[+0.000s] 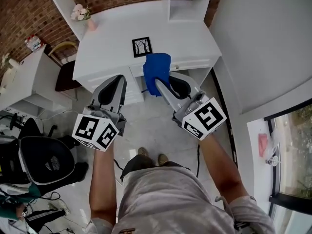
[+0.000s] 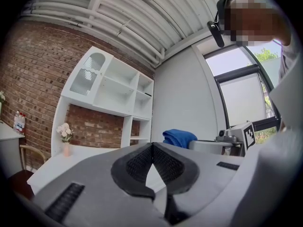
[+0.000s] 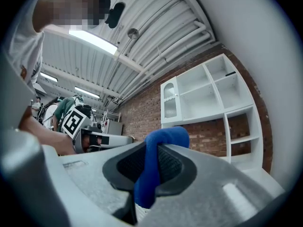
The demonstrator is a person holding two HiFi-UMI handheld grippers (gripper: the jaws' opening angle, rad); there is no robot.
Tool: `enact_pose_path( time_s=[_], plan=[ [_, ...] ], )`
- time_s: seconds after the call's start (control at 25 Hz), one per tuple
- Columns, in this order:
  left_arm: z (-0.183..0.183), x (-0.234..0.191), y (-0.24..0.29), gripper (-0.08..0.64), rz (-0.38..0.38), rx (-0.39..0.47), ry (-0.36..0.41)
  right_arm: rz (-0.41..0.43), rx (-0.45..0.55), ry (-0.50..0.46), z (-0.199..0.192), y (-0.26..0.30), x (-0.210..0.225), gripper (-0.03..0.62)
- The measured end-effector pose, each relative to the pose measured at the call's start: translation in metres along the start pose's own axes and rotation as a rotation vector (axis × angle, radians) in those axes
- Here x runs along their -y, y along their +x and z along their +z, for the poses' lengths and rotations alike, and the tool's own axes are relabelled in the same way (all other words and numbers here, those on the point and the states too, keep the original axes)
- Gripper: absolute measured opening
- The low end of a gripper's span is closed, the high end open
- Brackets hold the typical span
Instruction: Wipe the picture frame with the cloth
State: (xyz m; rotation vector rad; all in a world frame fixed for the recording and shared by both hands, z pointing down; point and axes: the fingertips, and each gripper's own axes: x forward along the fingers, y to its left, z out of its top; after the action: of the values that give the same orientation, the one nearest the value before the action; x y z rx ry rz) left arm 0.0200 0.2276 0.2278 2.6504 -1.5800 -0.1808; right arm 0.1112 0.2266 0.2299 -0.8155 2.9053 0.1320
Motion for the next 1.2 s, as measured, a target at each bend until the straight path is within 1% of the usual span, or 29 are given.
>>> enact_pose_path(
  time_s=[0.16,0.32,0.44,0.56,0.68,0.84,1.0,1.2],
  plan=[
    [-0.004,-0.004,0.009,0.0,0.002,-0.01,-0.004,-0.009,0.009,0.005,-0.001,0.001,0.012,0.049],
    [-0.009,-0.025,0.02,0.0,0.007,0.013,0.003,-0.015,0.019,0.0,-0.005,0.015,0.024,0.049],
    [-0.011,-0.049,0.031,0.0,0.013,0.031,-0.007,-0.014,0.02,-0.015,-0.009,0.035,0.033,0.049],
    [-0.011,-0.075,0.047,0.0,0.01,0.03,-0.012,-0.028,0.027,-0.027,-0.012,0.06,0.048,0.049],
    [-0.014,-0.104,0.064,0.0,-0.008,0.032,0.006,-0.05,0.029,-0.03,-0.016,0.088,0.066,0.049],
    [-0.018,-0.146,0.088,0.0,-0.03,0.016,0.005,-0.078,0.013,-0.02,-0.031,0.125,0.088,0.049],
    [-0.022,-0.186,0.112,0.0,-0.053,0.01,0.012,-0.091,-0.009,-0.036,-0.045,0.16,0.107,0.049],
    [-0.031,-0.217,0.137,0.0,-0.102,-0.007,0.006,-0.091,-0.05,-0.058,-0.064,0.195,0.123,0.049]
  ],
)
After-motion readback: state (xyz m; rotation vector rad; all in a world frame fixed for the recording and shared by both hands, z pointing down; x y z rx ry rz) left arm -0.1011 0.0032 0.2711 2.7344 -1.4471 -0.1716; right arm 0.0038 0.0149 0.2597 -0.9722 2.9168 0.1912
